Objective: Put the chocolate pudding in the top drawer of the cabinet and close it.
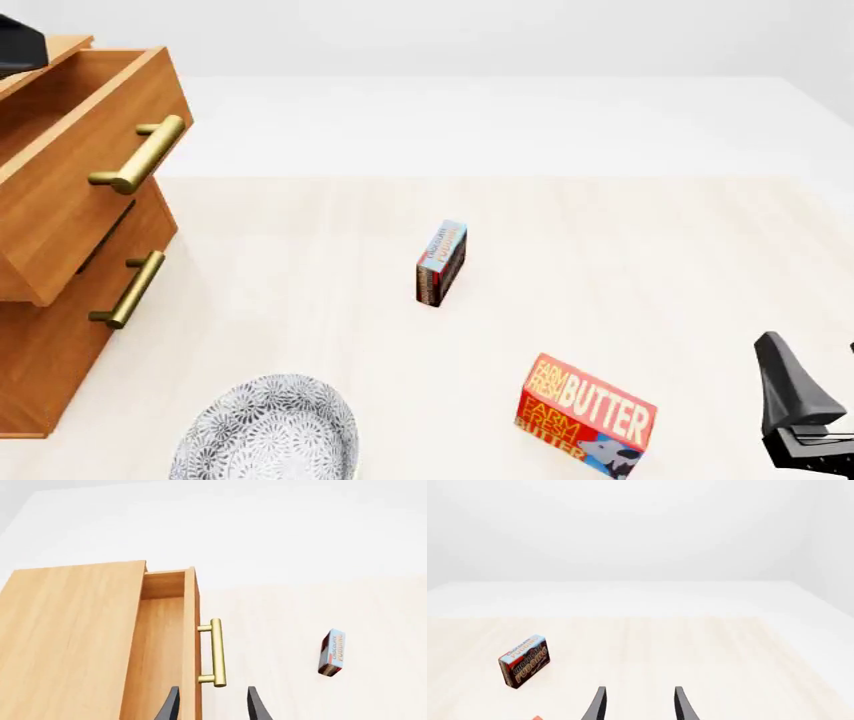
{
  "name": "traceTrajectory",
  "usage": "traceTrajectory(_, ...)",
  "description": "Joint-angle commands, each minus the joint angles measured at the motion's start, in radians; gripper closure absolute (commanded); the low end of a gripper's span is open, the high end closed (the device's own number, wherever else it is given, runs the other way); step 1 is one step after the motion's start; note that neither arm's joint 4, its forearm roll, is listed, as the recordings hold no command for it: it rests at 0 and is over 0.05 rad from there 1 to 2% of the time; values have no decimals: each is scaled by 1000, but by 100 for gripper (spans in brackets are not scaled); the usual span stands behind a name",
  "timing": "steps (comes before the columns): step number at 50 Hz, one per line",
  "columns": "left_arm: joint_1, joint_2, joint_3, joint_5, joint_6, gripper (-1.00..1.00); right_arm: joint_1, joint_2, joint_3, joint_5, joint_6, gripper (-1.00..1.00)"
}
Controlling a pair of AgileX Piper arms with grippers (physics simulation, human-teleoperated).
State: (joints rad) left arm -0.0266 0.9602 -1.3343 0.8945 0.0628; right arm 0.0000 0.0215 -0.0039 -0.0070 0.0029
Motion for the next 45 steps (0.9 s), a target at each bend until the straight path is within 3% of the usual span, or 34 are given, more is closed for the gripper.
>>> traceTrajectory(1,15,20,22,-7,-10,-100,0,0,0,0,0,-100)
traceTrajectory(18,59,47,27,6,-19,-100,0,0,0,0,0,-100)
traceTrajectory(45,43,93,51,22,-42,-100,0,0,0,0,0,-100)
